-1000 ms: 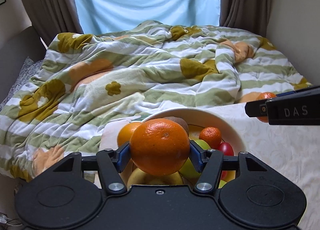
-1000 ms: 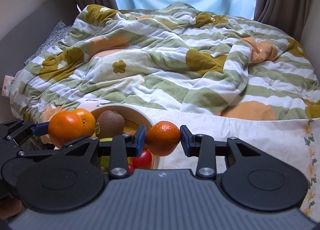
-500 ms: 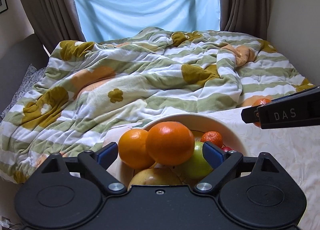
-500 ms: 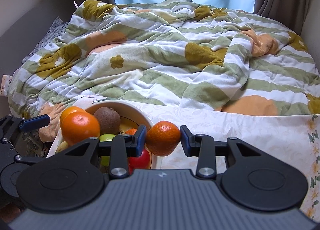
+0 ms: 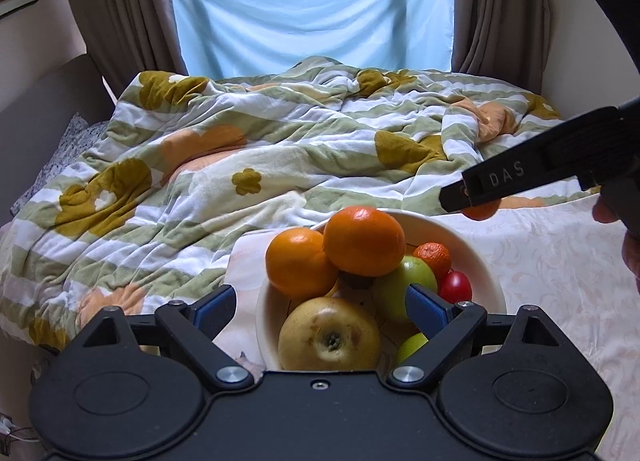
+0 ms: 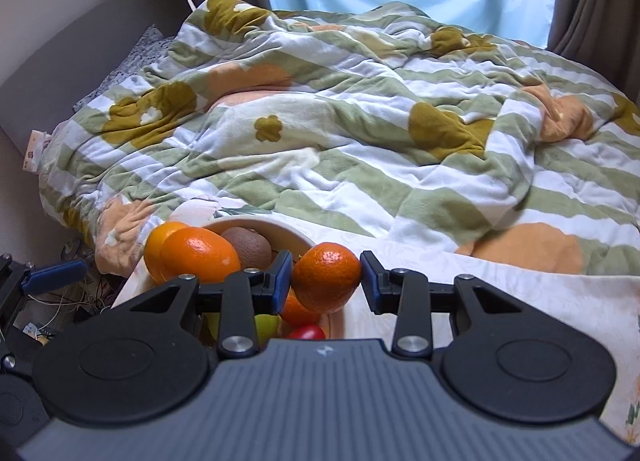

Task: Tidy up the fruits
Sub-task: 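Open the left tool on the orange while the right tool releases the mandarin into the bowl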

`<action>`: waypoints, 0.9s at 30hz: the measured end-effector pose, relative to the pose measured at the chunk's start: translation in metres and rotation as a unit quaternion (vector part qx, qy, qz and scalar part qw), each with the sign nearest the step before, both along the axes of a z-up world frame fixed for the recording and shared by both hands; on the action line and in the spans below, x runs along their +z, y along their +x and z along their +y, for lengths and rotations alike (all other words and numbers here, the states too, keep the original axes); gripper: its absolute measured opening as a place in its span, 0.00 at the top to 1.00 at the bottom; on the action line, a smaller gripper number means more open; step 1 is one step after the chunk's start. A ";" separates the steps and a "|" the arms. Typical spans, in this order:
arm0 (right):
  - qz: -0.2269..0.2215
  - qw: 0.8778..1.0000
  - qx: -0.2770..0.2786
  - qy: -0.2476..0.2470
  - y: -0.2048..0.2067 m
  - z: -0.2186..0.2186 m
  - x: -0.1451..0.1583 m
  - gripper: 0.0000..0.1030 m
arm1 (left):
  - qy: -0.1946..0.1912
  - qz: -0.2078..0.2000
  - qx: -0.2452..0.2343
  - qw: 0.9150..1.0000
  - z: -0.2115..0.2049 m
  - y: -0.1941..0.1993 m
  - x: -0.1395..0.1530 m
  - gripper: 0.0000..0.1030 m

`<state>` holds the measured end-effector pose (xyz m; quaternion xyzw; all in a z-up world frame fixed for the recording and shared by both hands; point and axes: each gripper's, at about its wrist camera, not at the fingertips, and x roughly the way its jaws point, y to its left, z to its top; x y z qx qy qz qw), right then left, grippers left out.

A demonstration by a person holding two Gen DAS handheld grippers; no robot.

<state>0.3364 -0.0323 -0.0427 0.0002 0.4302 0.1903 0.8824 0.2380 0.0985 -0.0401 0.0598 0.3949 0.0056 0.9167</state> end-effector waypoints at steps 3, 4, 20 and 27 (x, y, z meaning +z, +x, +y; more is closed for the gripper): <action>0.010 1.000 0.012 0.014 0.003 0.006 -0.003 0.49 | -0.008 0.004 0.006 1.000 0.005 -0.005 -0.001 0.09; 0.011 1.000 0.017 0.016 0.004 0.008 -0.006 0.49 | -0.010 0.004 0.007 1.000 0.006 -0.007 -0.001 0.09; 0.011 1.000 0.012 0.025 0.006 0.009 -0.022 0.23 | -0.018 0.005 0.013 1.000 0.012 -0.026 -0.004 0.08; -0.017 1.000 -0.001 0.013 -0.016 -0.011 0.004 0.23 | -0.030 -0.020 0.018 0.999 0.003 -0.044 0.019 0.09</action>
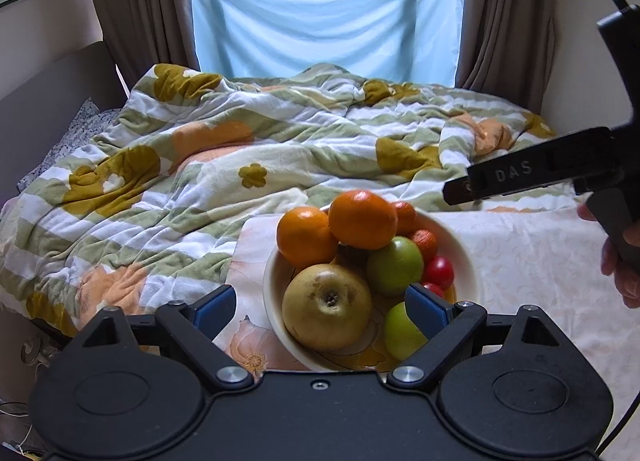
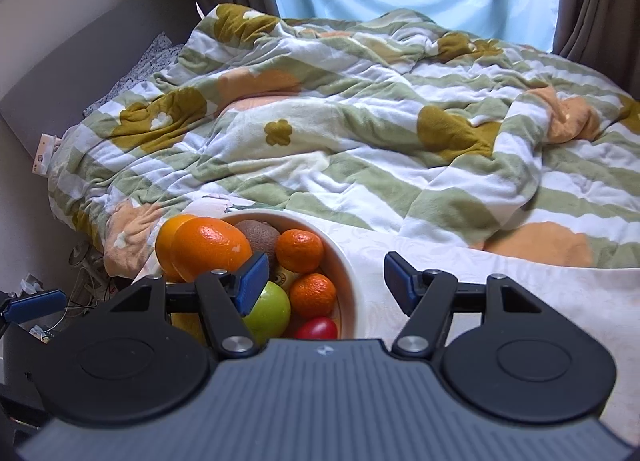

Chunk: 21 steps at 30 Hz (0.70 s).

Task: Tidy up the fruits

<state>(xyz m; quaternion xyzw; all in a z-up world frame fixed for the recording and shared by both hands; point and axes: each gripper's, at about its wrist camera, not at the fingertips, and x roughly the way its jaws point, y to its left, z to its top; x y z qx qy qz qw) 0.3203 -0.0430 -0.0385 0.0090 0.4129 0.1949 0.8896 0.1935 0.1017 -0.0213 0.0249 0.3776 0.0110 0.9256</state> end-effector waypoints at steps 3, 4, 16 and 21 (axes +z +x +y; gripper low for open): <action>-0.018 1.000 -0.005 -0.005 -0.019 -0.014 0.020 0.23 | -0.006 -0.017 0.002 1.000 -0.006 -0.013 0.015 0.09; -0.024 1.000 -0.008 -0.006 -0.028 -0.020 0.028 0.23 | -0.008 -0.022 0.003 1.000 -0.009 -0.019 0.021 0.09; -0.070 0.994 -0.077 -0.033 -0.178 -0.099 0.095 0.04 | -0.025 -0.053 -0.005 0.998 -0.045 -0.100 0.067 0.03; -0.067 0.991 -0.109 -0.039 -0.229 -0.124 0.100 0.00 | -0.016 -0.055 -0.015 0.998 -0.059 -0.129 0.071 0.00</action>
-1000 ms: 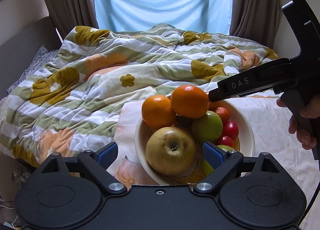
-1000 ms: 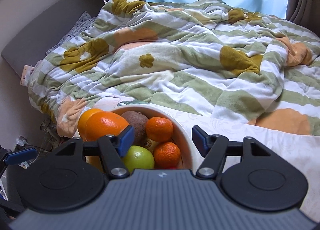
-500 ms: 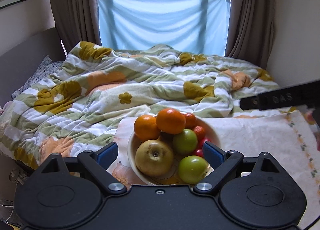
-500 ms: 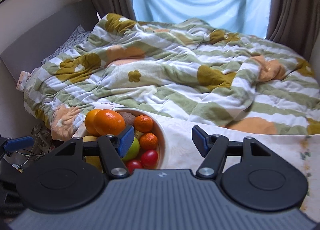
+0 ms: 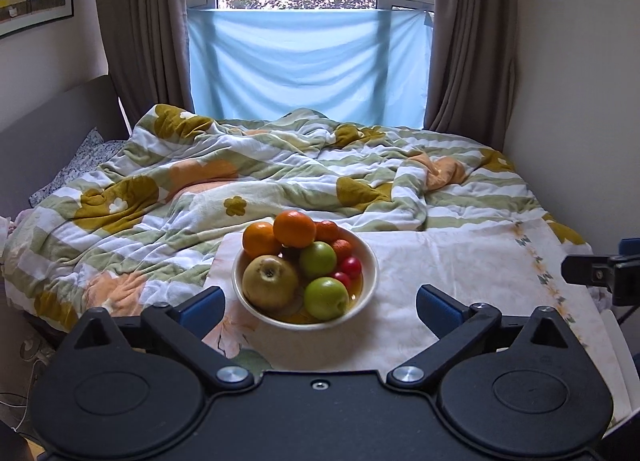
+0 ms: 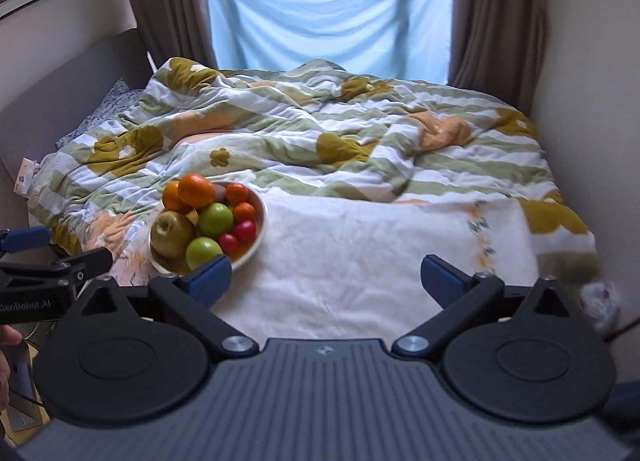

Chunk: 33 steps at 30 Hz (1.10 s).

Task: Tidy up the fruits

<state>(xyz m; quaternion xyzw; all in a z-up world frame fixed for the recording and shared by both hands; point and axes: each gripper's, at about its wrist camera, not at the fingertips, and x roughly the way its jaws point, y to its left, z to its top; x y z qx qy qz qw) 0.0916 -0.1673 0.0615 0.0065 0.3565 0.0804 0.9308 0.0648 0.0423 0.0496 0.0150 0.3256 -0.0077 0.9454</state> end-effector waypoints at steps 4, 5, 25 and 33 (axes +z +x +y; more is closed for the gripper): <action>0.008 1.000 -0.024 -0.014 -0.026 -0.014 -0.005 0.00 | -0.001 0.011 -0.004 1.000 -0.008 -0.013 -0.002 0.00; 0.013 0.999 -0.030 -0.015 -0.033 -0.017 -0.008 0.00 | -0.001 0.012 -0.007 1.000 -0.010 -0.016 -0.002 0.00; 0.030 0.997 -0.070 -0.017 -0.071 -0.031 -0.022 0.00 | 0.020 0.003 -0.023 1.000 -0.030 -0.045 -0.010 0.00; 0.030 0.997 -0.071 -0.017 -0.071 -0.031 -0.022 0.00 | 0.022 0.004 -0.022 1.000 -0.030 -0.044 -0.010 0.00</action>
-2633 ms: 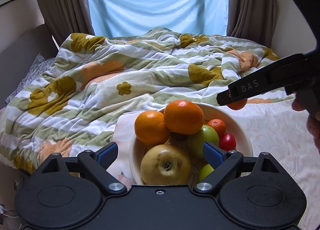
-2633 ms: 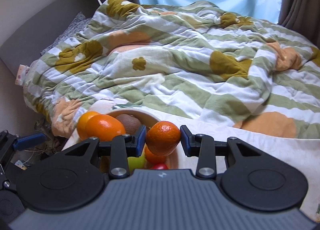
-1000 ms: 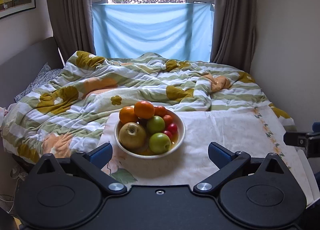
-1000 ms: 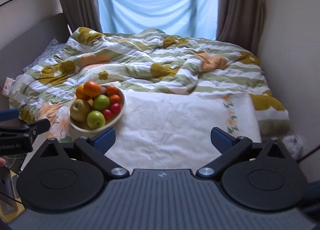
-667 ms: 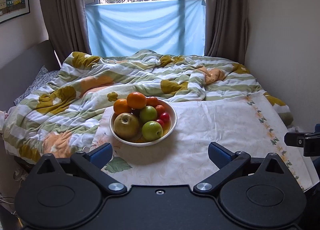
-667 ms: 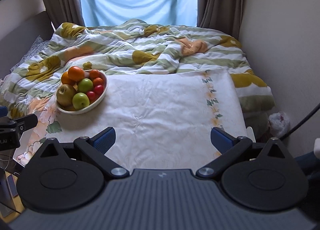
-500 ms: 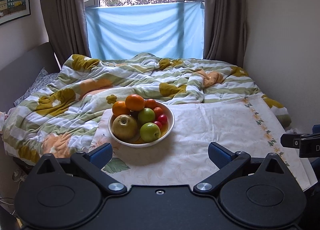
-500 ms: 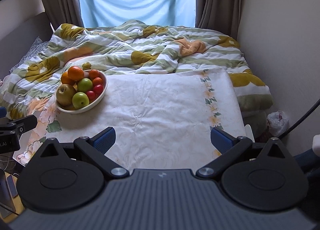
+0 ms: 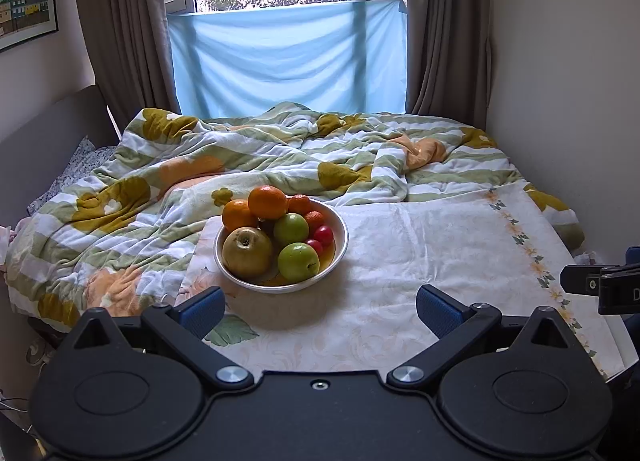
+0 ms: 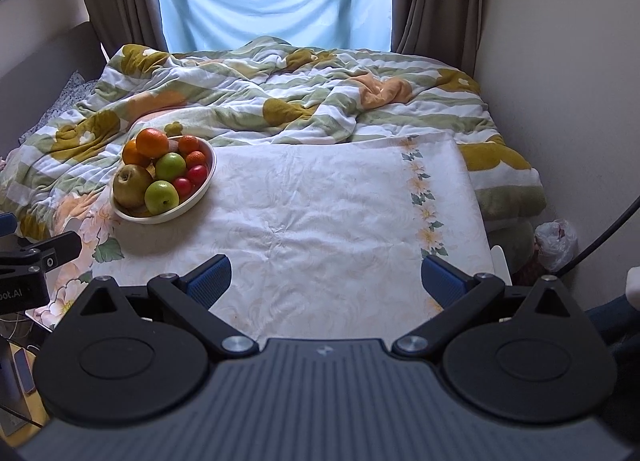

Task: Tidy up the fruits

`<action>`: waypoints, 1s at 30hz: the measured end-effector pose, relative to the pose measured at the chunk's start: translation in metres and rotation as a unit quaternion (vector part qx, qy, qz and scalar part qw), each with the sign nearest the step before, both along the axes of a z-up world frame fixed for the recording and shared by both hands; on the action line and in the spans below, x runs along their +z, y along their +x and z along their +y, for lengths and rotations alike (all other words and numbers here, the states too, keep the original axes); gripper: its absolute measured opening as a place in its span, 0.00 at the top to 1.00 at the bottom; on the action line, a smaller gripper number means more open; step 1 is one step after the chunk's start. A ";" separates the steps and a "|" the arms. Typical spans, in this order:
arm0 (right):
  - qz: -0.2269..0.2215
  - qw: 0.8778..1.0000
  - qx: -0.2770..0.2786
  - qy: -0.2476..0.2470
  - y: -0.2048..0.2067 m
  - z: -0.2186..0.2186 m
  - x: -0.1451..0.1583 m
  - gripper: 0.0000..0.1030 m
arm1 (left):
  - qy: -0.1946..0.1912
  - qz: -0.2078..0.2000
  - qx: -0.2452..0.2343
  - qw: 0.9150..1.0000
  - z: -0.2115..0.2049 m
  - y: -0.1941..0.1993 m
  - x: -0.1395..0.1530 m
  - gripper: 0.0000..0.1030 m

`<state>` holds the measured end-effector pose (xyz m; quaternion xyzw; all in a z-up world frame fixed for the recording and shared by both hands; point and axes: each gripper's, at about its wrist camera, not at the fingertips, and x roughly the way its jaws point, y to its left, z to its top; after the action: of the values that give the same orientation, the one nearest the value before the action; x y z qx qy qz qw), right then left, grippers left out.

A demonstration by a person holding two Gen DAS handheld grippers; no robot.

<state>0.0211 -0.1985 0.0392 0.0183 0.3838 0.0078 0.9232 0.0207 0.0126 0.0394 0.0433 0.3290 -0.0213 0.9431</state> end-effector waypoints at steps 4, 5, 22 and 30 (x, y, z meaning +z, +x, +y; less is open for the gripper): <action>0.001 1.000 0.000 0.001 0.001 0.000 -0.001 0.00 | 0.003 -0.003 0.000 1.000 0.000 0.001 0.001 0.00; 0.001 1.000 0.000 0.001 0.001 0.000 -0.001 0.00 | 0.004 -0.003 0.000 1.000 -0.001 0.001 0.001 0.00; 0.002 1.000 0.000 0.001 0.003 -0.002 -0.001 0.00 | 0.011 -0.006 0.003 1.000 -0.004 0.001 0.002 0.00; 0.002 1.000 0.000 0.003 0.003 -0.002 -0.001 0.00 | 0.013 -0.009 0.003 1.000 -0.002 0.000 0.003 0.00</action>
<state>0.0239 -0.2006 0.0378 0.0211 0.3856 0.0083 0.9224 0.0211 0.0103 0.0424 0.0551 0.3208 -0.0140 0.9454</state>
